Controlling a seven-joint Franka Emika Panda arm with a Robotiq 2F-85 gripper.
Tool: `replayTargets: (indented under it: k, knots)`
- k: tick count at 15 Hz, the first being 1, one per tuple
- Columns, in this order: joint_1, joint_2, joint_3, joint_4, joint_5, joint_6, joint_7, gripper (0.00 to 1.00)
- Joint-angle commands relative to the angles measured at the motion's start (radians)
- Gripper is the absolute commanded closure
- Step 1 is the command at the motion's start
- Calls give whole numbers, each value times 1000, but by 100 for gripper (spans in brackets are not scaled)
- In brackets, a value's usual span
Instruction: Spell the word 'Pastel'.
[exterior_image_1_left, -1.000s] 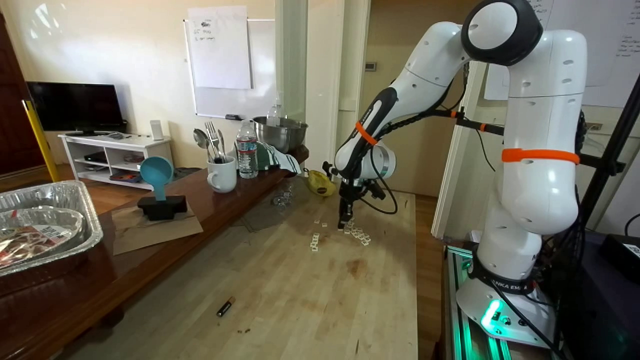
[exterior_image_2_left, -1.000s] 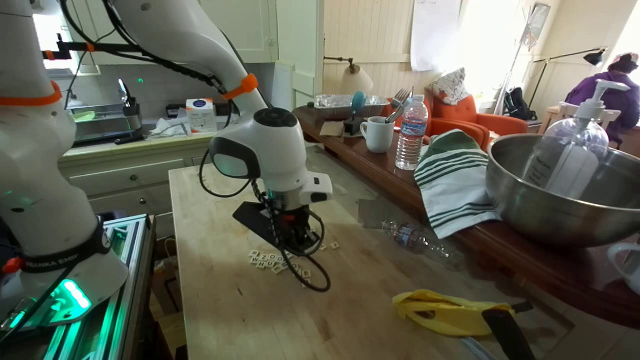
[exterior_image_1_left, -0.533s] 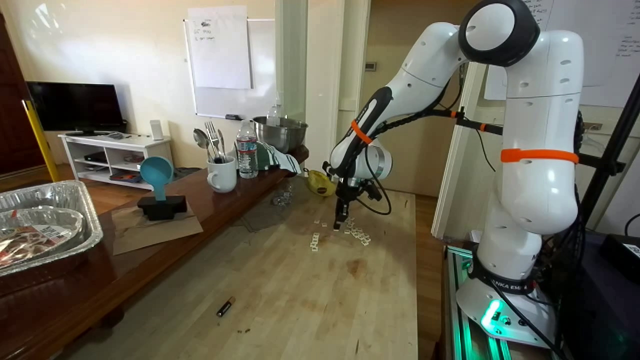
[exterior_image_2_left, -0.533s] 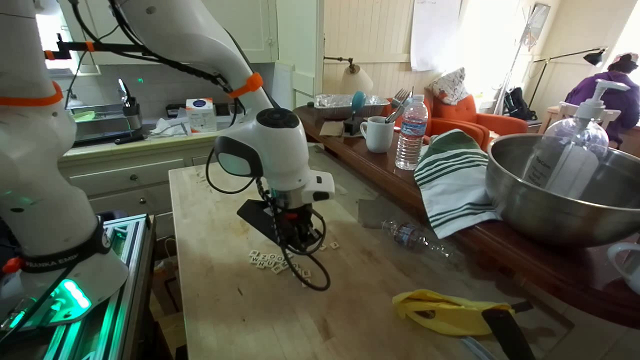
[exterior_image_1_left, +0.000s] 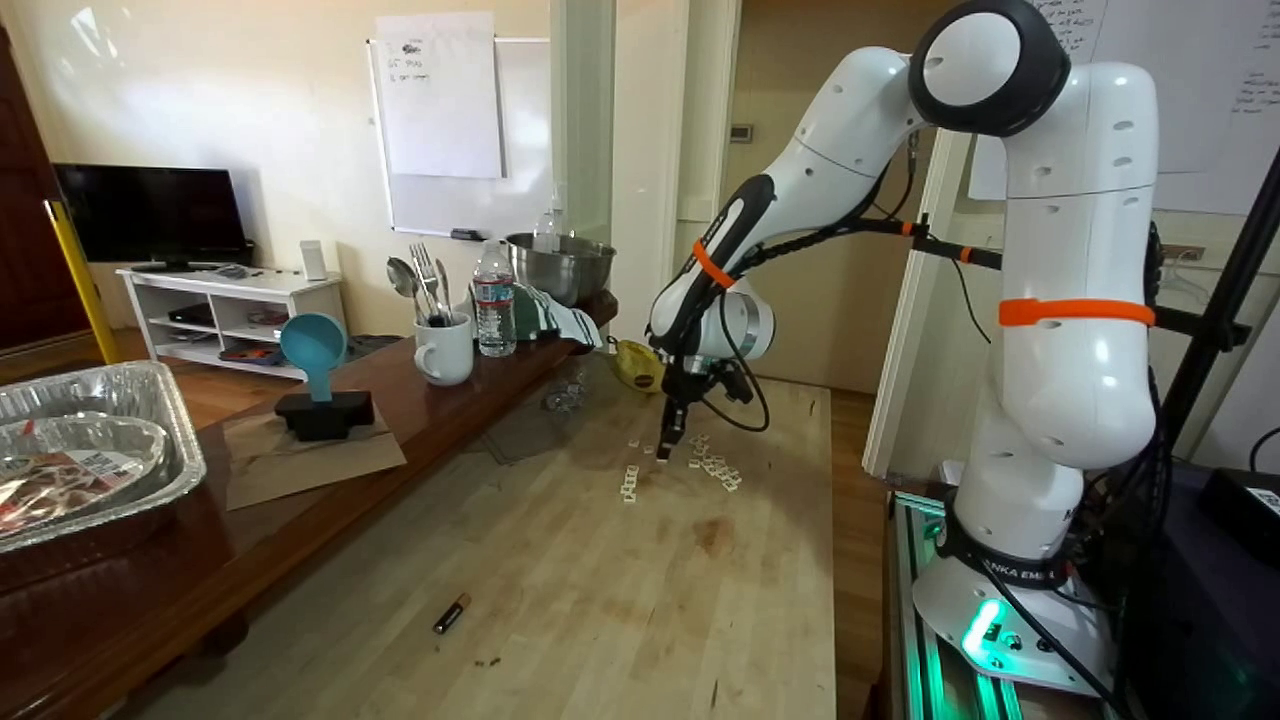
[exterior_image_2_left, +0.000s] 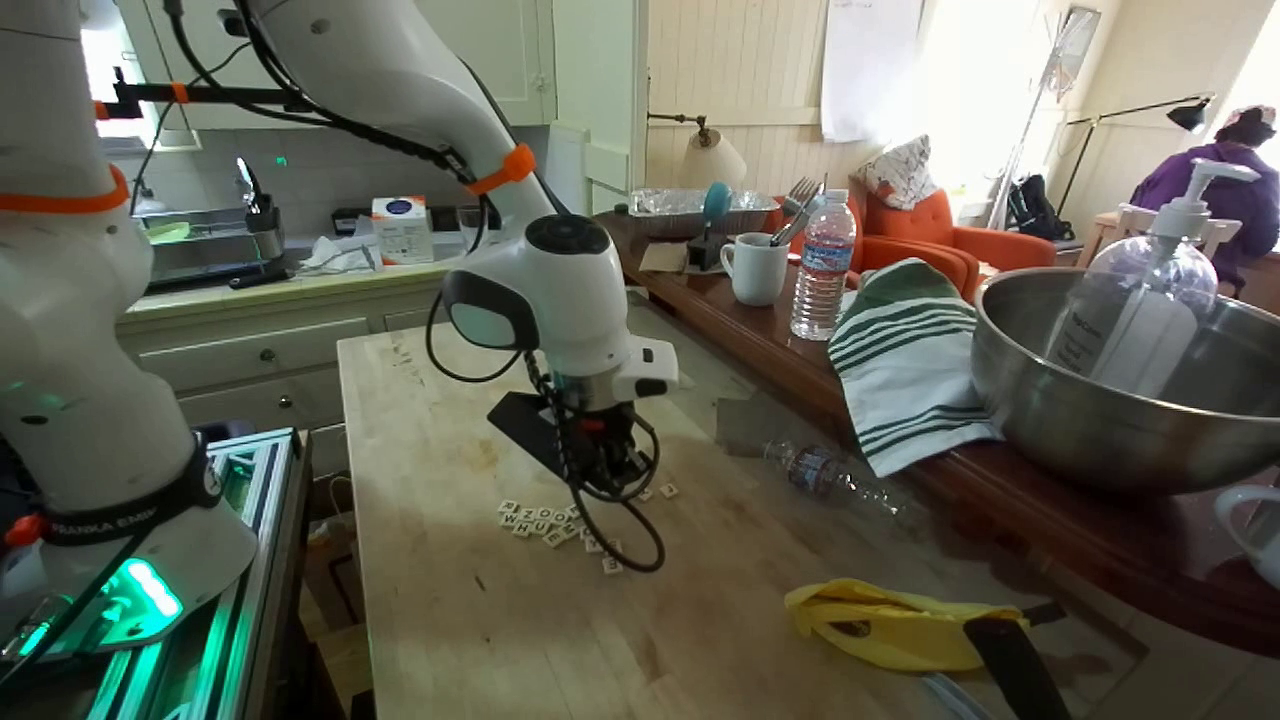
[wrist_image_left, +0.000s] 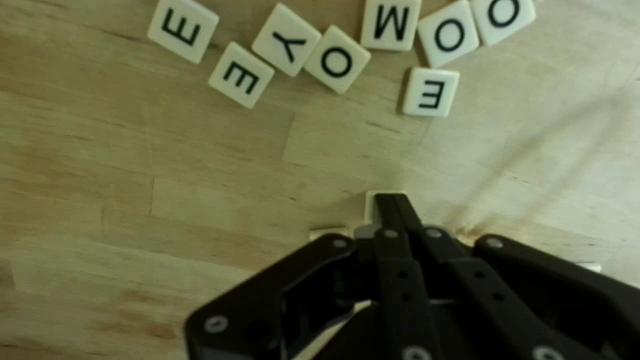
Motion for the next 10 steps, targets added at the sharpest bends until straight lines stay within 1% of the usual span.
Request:
replayTargets:
  k: [1,10]
  knots:
    - [6,59,19,36,29,17,15,100]
    - [5,83,46,60,34,16,50,100]
